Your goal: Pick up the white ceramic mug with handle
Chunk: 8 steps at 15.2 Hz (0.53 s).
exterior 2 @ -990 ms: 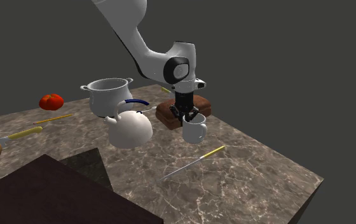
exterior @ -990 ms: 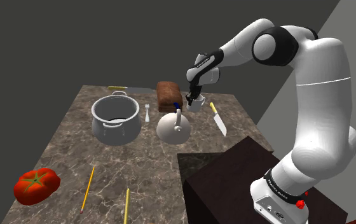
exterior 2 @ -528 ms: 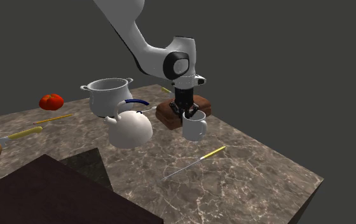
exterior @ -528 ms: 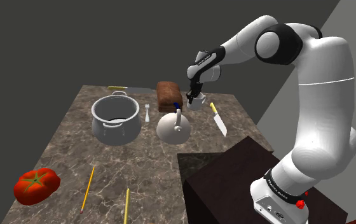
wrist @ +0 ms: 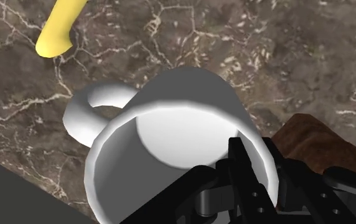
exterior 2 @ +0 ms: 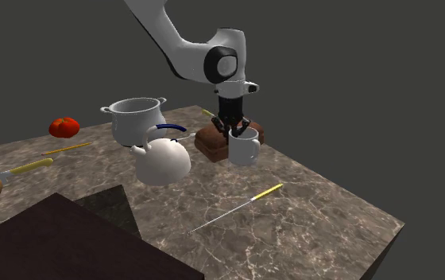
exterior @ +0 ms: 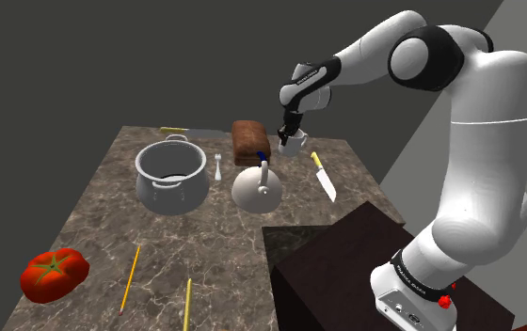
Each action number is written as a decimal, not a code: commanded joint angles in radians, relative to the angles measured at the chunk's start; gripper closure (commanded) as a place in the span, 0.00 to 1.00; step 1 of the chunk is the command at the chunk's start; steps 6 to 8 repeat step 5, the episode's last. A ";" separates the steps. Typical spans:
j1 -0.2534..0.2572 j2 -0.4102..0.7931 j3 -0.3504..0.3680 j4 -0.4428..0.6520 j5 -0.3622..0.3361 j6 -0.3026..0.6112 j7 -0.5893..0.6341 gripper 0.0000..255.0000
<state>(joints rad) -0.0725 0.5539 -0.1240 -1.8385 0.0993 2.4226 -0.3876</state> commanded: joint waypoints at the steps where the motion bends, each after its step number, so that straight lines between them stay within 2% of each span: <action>1: 0.002 -0.021 -0.003 -0.002 -0.003 -0.019 0.002 1.00; 8: 0.003 -0.041 -0.005 0.000 -0.007 -0.040 0.004 1.00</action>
